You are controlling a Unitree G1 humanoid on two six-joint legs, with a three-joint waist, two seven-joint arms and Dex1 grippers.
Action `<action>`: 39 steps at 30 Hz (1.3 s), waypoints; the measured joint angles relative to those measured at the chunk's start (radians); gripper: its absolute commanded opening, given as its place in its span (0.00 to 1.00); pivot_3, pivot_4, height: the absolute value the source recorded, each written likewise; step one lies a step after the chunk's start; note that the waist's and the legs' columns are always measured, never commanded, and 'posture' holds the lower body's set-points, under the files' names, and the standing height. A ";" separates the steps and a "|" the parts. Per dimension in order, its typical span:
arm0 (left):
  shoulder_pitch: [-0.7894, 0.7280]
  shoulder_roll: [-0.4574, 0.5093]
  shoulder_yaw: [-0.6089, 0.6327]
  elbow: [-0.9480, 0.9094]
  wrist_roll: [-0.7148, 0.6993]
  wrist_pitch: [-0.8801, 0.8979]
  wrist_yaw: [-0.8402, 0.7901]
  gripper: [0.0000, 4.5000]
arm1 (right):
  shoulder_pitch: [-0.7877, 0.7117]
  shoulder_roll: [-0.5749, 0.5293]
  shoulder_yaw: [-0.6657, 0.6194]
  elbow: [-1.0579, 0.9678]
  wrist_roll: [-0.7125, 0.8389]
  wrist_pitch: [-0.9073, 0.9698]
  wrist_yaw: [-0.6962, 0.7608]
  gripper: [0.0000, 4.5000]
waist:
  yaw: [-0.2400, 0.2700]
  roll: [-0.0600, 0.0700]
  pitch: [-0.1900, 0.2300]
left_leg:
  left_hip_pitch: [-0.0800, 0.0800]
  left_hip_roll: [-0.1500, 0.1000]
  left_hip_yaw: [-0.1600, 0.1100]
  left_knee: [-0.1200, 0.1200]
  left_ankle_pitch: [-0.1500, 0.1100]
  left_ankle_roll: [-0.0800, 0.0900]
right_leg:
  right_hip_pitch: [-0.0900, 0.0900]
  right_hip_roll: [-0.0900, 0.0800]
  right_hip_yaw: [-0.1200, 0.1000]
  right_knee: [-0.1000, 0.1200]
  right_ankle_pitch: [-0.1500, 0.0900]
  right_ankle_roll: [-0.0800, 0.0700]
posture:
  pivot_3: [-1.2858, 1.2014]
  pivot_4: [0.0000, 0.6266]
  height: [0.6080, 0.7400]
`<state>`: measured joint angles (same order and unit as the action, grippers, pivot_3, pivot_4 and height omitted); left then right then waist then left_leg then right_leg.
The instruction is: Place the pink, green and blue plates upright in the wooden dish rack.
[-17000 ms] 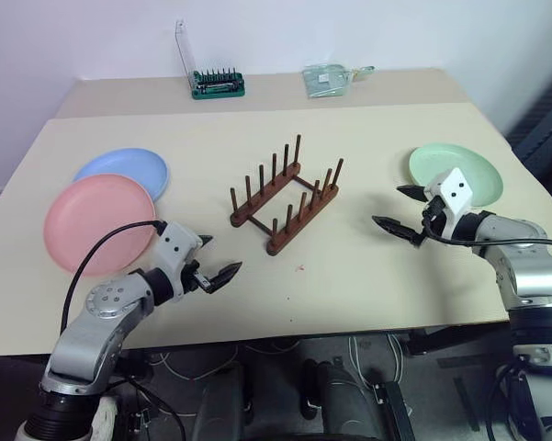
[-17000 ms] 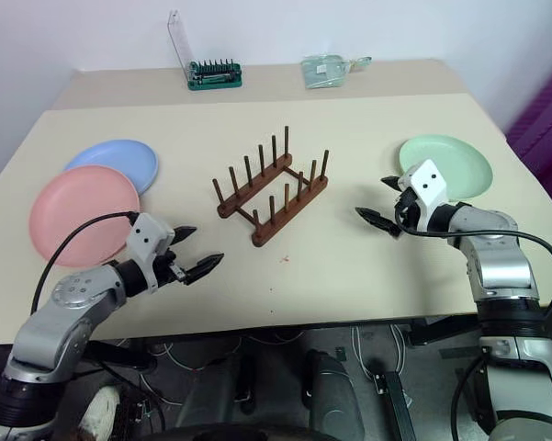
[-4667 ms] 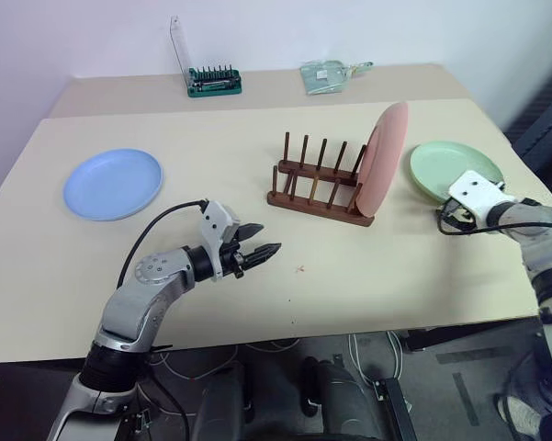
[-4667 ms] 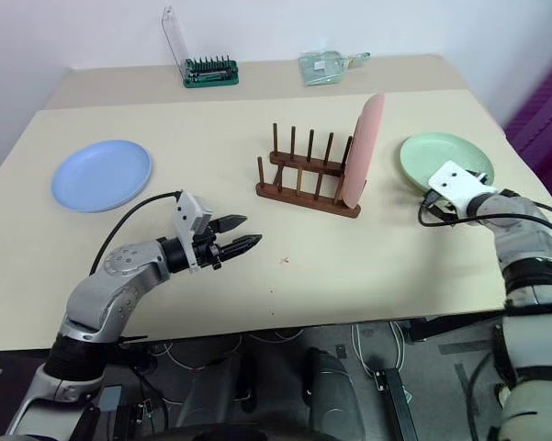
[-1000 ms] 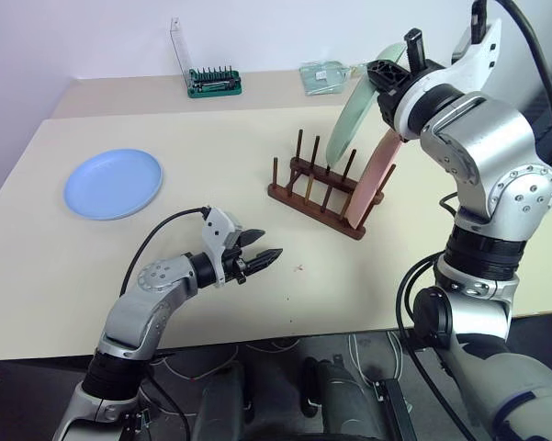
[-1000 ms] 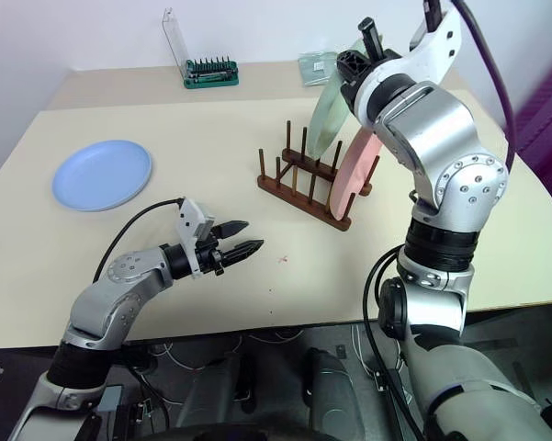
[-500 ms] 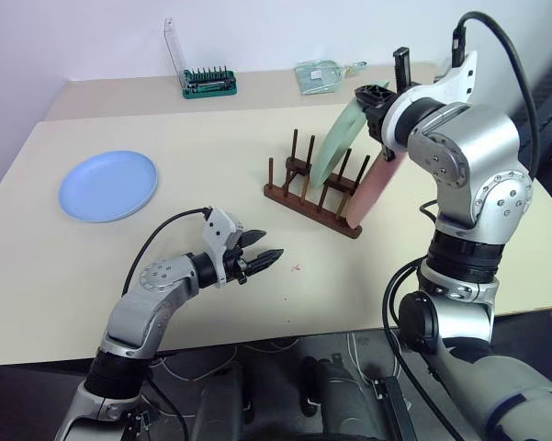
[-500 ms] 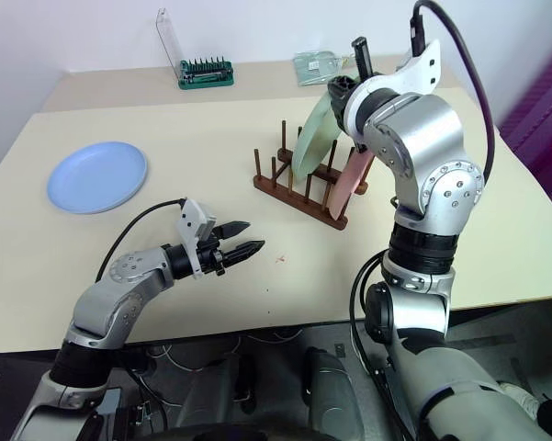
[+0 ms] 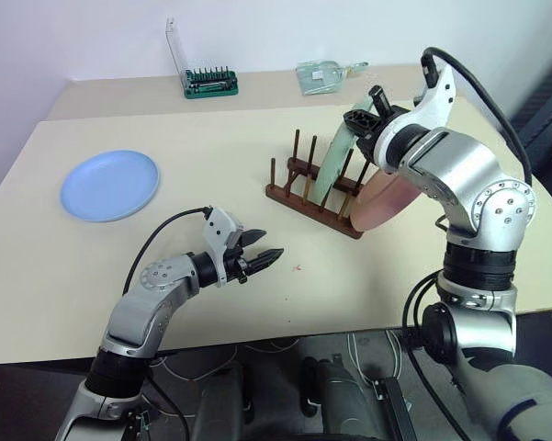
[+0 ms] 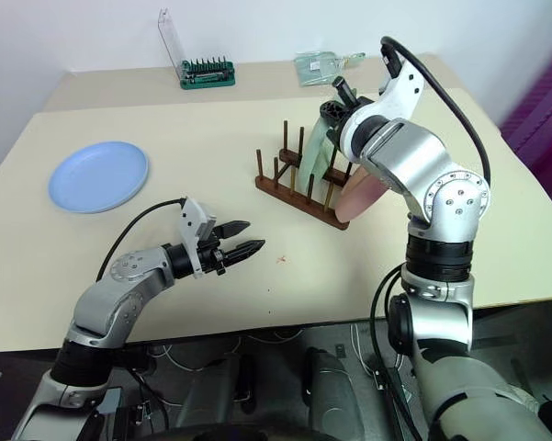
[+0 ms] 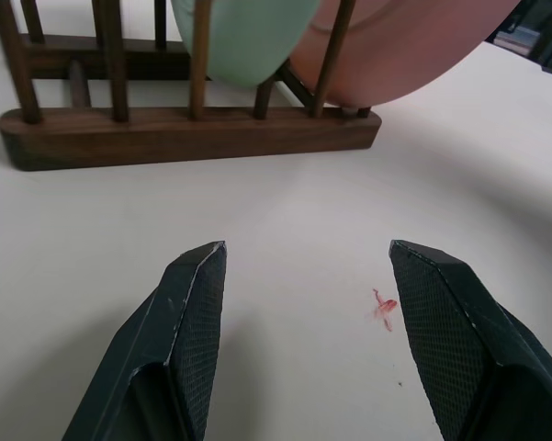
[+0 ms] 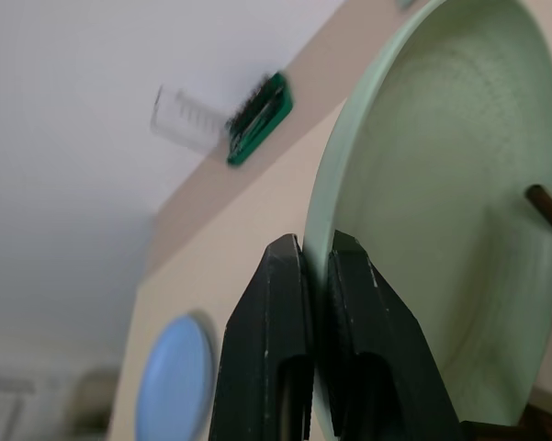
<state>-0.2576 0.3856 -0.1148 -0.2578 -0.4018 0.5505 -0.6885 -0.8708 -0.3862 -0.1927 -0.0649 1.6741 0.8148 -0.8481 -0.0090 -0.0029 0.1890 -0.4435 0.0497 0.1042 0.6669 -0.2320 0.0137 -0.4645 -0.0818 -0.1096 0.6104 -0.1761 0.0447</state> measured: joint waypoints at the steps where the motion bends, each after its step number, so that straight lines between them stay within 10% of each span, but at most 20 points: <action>1: 0.000 -0.002 0.000 0.000 0.000 0.000 0.001 0.64 | 0.000 -0.031 0.007 0.015 -0.002 0.033 0.045 0.01 | 0.001 0.000 0.000 | 0.000 0.000 0.000 0.000 0.000 0.000 | 0.000 0.000 0.000 0.000 0.000 0.000 | 0.52 0.24 0.92; 12: -0.010 -0.006 -0.010 0.003 0.002 -0.014 0.001 0.64 | -0.028 -0.242 0.063 0.166 -0.248 0.238 0.630 0.01 | -0.001 0.000 0.000 | 0.000 0.000 0.000 0.000 0.000 0.000 | 0.000 0.000 0.000 -0.001 0.000 0.000 | 0.52 0.24 0.92; 20: -0.010 -0.004 -0.010 0.003 0.002 -0.015 0.010 0.64 | -0.032 -0.253 0.102 0.267 -0.511 0.236 0.899 0.77 | 0.000 0.000 0.000 | -0.001 0.000 0.000 0.000 0.000 0.000 | -0.001 0.000 0.000 -0.001 0.000 0.000 | 0.52 0.24 0.92; 32: -0.042 -0.002 0.059 0.004 -0.004 -0.019 0.056 0.64 | -0.033 -0.478 0.179 0.062 -0.962 -0.067 1.337 0.77 | 0.002 -0.001 0.001 | -0.002 0.000 0.000 -0.001 0.000 0.000 | -0.002 0.000 -0.001 -0.002 -0.001 0.000 | 0.52 0.24 0.92; 36: -0.084 -0.024 0.118 0.025 -0.024 -0.018 0.099 0.94 | -0.034 -0.549 0.185 0.057 -1.121 -0.245 1.467 0.78 | 0.002 -0.001 0.001 | -0.002 0.000 0.001 -0.001 0.000 0.000 | -0.002 0.000 -0.001 -0.002 -0.001 0.000 | 0.52 0.24 0.92; 39: -0.188 -0.065 0.215 0.096 -0.013 -0.030 0.236 0.99 | -0.055 -0.512 0.186 -0.026 -1.136 -0.329 1.565 0.78 | -0.003 -0.002 0.002 | -0.001 0.000 0.000 -0.001 0.000 0.000 | -0.002 0.002 -0.001 -0.001 0.001 0.003 | 0.52 0.24 0.92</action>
<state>-0.4452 0.3208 0.1006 -0.1617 -0.4148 0.5207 -0.4527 -0.9257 -0.8977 -0.0068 -0.0907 0.5381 0.4861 0.7166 -0.0125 -0.0049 0.1907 -0.4444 0.0497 0.1047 0.6661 -0.2323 0.0135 -0.4668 -0.0801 -0.1101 0.6092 -0.1749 0.0480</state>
